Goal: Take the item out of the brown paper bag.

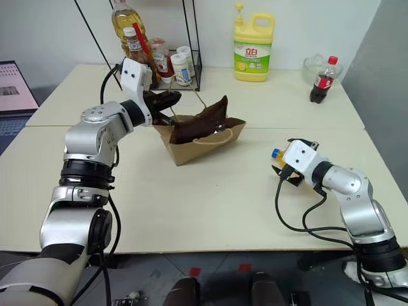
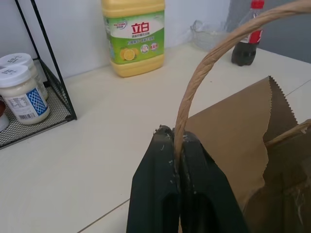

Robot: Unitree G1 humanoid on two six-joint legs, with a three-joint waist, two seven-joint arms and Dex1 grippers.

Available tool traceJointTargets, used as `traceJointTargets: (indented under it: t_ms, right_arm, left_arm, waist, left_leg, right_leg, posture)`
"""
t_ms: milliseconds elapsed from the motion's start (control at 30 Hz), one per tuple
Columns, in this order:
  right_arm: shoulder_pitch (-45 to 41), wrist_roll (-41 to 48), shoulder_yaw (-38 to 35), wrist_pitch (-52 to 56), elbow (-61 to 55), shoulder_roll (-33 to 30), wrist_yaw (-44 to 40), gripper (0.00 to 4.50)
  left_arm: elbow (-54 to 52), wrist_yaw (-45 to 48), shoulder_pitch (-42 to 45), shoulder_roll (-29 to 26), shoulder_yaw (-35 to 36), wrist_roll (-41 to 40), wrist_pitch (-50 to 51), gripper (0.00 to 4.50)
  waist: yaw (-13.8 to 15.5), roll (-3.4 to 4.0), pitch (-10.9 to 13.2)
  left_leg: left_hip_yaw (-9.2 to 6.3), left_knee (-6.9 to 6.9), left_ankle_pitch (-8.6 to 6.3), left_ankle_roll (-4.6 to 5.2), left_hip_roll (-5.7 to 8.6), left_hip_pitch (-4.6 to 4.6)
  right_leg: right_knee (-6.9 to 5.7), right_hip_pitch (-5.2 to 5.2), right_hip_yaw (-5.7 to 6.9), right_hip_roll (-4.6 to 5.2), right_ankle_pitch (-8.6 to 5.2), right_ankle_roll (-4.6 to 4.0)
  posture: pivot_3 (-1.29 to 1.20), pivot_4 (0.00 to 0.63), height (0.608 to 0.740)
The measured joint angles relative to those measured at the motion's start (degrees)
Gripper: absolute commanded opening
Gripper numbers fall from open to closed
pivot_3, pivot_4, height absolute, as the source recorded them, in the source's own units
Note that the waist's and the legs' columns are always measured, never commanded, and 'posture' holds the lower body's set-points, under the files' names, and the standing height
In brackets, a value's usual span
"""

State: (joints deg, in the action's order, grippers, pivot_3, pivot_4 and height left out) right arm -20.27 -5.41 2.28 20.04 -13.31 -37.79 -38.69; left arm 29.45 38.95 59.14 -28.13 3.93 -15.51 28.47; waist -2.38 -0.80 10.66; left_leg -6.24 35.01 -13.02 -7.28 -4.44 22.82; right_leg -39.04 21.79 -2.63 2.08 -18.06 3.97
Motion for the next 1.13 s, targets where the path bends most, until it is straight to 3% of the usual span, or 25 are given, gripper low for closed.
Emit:
traceJointTargets:
  t_ms: [400,533,700,933,1133]
  right_arm:
    - [1.6,0.2,0.1,2.9,-2.8,6.1,4.4,4.5]
    - [3.0,1.9,-0.4,3.8,-4.6,9.4,6.7,4.5]
    - [7.5,3.5,-1.7,6.8,-8.1,14.5,10.8,4.5]
    - [14.0,9.3,-5.6,16.0,-13.3,25.8,18.2,4.5]
    - [17.3,11.9,-7.7,20.4,-13.7,30.4,23.4,4.5]
  left_arm:
    - [-10.4,0.3,-5.4,-5.6,5.6,-4.0,8.9,4.49]
    - [-20.7,-2.6,-14.6,-8.1,10.8,-5.2,11.0,4.49]
    - [-33.2,-8.6,-31.2,-6.9,14.9,-4.7,11.0,4.49]
    - [-47.8,-18.5,-52.6,3.6,14.2,-2.0,9.5,4.49]
    - [-52.8,-24.7,-59.4,11.3,8.8,0.9,6.9,4.49]
  waist:
    - [-0.7,0.0,0.0]
    - [-0.9,0.03,0.0]
    - [-0.5,0.01,0.0]
    - [0.7,-0.06,-0.1]
    - [0.8,-0.02,-0.2]
  left_leg:
    - [-0.01,-0.01,0.0,0.0,-0.01,0.0]
    - [0.01,-0.08,0.0,-0.01,-0.06,-0.06]
    - [0.0,-0.04,0.0,-0.01,-0.06,-0.03]
    - [0.01,-0.04,-0.04,0.06,-0.07,-0.09]
    - [0.03,-0.03,-0.11,0.19,-0.06,-0.23]
  right_leg:
    - [-0.01,0.01,0.0,-0.01,0.0,0.0]
    - [-0.01,0.01,-0.02,-0.01,0.0,0.0]
    - [-0.03,-0.01,0.0,0.0,0.0,0.0]
    - [-0.03,-0.09,-0.03,0.0,0.01,0.01]
    - [-0.05,-0.18,-0.06,-0.01,0.04,0.04]
  posture:
    - [0.0,0.15,0.74]
    - [0.0,0.15,0.74]
    - [0.0,0.15,0.74]
    - [0.0,0.15,0.74]
    - [0.0,0.15,0.74]
